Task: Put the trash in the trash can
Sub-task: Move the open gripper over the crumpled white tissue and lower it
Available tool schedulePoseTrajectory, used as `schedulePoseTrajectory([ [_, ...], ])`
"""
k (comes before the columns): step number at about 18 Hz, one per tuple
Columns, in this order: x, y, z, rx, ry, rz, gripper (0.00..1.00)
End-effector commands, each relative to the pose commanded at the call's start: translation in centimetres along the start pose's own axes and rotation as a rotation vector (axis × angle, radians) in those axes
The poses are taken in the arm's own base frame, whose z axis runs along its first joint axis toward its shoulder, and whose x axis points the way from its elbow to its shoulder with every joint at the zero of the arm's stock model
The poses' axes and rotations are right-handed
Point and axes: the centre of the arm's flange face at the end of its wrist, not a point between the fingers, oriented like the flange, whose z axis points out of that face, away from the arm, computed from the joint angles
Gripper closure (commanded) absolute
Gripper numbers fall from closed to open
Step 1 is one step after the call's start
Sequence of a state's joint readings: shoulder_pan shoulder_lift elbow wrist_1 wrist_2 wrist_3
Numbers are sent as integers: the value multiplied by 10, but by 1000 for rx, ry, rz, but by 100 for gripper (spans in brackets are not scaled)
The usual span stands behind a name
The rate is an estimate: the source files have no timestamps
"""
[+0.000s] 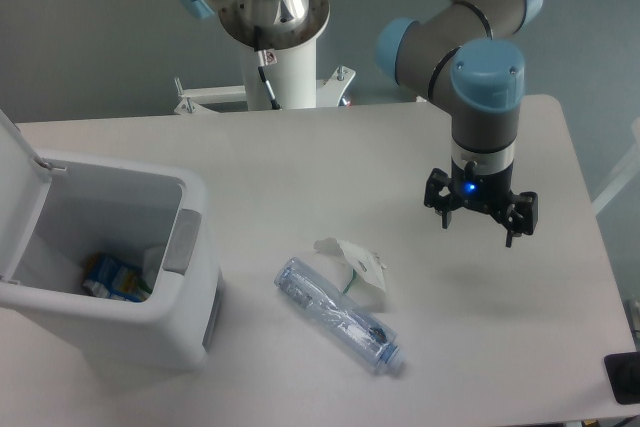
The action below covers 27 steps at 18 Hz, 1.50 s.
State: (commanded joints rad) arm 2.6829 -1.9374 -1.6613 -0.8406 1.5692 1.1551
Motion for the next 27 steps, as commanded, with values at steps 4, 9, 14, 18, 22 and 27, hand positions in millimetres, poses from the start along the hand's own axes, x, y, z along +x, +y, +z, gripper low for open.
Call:
schedulePoseTrajectory([
  [4,6,2,2,-2,9,-5,0],
  [9,61,2,2,11,66,-32,0],
  [14,87,-30,2,38,95,-137,0],
  [18,121,-47,12,17,131,-200,0],
  [22,135,-62,40,-8,168,-194,0],
  [27,138,-75,61,-12,172,-172,0],
])
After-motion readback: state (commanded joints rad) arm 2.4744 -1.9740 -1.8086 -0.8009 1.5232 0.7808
